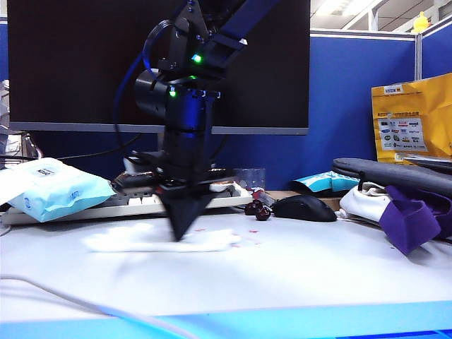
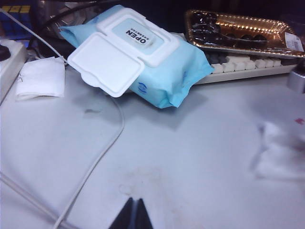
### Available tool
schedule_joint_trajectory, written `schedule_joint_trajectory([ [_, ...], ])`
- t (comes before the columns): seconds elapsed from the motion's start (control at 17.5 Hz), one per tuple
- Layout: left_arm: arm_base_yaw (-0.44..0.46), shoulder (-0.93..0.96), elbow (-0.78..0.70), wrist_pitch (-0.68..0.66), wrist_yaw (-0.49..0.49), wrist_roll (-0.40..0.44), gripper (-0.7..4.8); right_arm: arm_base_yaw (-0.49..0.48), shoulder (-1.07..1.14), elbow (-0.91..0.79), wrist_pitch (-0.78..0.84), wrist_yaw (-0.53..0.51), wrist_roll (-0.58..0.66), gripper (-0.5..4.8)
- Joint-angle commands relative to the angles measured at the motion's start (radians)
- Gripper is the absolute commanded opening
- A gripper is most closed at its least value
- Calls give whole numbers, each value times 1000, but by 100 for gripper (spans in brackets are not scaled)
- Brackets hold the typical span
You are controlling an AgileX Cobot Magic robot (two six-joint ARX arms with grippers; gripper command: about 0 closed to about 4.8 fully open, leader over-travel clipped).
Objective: Use the wet wipes on the table to wipe the cherry juice off the table, then put the wipes back on the table.
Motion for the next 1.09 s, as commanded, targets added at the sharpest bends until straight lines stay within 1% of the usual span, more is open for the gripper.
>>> schedule_joint_trajectory([
  [0.06,0,-3,-6,-11,3,0,-4,-61,14,-9,-55,121,17,-2],
  [0.11,0,-3,-6,-11,3,0,-4,-89,14,-9,-65,153,26,-1],
  [0.17,0,-3,-6,-11,3,0,-4,-123,14,-9,-77,158,29,-1],
  [0.23,0,-3,-6,-11,3,0,-4,-153,14,-9,-87,125,27,-1],
  [0.29,0,-3,-6,-11,3,0,-4,-174,14,-9,-94,16,14,-1],
  [0.34,0,-3,-6,-11,3,0,-4,-186,14,-9,-105,-118,13,-1],
  [0.4,0,-3,-6,-11,3,0,-4,-188,14,-9,-121,-217,13,-1],
  [0.51,0,-3,-6,-11,3,0,-4,-156,14,-9,-188,-460,-30,-1],
  [0.57,0,-3,-6,-11,3,0,-4,-128,14,-9,-207,-501,-46,-1],
  [0.63,0,-3,-6,-11,3,0,-4,-112,14,-9,-216,-504,-60,-1],
  [0.69,0,-3,-6,-11,3,0,-4,-89,14,-9,-220,-470,-72,-1],
  [0.74,0,-3,-6,-11,3,0,-4,-71,14,-9,-218,-362,-74,-1],
  [0.8,0,-3,-6,-11,3,0,-4,-66,14,-9,-218,-201,-71,-1],
  [0.86,0,-3,-6,-11,3,0,-4,-76,14,-10,-219,-109,-62,-1],
  [0.91,0,-3,-6,-11,3,0,-4,-106,14,-10,-218,-39,-46,-1],
  [1.03,0,-3,-6,-11,3,0,-4,-188,18,-10,-196,5,12,-1],
  [1.09,0,-3,-6,-11,3,0,-4,-227,18,-10,-176,6,29,-1],
])
